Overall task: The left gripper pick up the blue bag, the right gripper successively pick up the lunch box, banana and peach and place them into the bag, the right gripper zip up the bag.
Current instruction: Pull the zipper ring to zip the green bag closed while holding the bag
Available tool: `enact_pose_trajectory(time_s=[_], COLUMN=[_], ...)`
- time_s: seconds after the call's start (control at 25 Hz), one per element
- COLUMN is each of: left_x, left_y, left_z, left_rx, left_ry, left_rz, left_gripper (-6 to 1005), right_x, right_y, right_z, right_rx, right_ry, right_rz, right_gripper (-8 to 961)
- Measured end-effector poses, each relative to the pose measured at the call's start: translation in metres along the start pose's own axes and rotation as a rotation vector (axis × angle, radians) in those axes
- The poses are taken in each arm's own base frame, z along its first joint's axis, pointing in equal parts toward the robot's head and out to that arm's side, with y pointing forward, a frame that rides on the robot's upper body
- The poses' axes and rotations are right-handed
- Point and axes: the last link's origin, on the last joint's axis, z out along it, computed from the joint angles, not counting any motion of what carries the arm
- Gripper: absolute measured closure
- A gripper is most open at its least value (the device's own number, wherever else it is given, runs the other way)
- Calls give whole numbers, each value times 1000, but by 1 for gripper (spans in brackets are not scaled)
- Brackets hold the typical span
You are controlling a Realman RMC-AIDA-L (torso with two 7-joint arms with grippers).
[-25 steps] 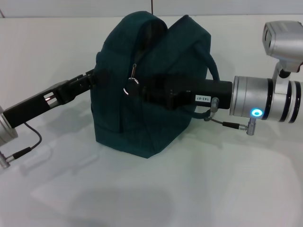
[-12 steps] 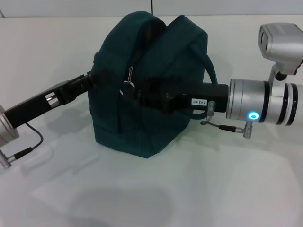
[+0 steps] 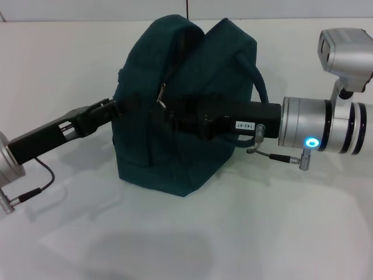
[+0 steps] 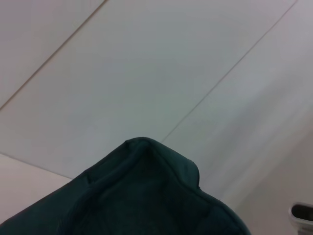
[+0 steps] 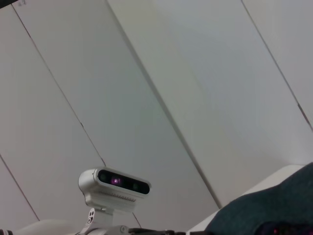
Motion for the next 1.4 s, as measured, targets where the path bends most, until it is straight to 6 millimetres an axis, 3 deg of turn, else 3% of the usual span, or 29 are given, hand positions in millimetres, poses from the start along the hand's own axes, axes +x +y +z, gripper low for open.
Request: enact_pose_trajectory(time_s=[0.12,0.32,0.56,0.96,1.4], left_x=[-1,-2,-2,-1,1], left_y=[0,1,1,1,2], left_z=[1,2,2,2,4], left_rx=[-1,-5,-5,-5,-11], left_ry=[0,1,1,10,11], left_rz=[-3,-1,-2,-2,1], left_gripper=[283,525,713,796,878], right_x=[0,0,1,3,5], right_y=[-1,-3,-4,-4,-5], right_z=[0,0,0,-1,0], right_rx=[4,18,27,28,36], right_ry=[1,3,5,14,22], right_rz=[2,11,15,29,33], right_gripper=[588,587,588,654,653])
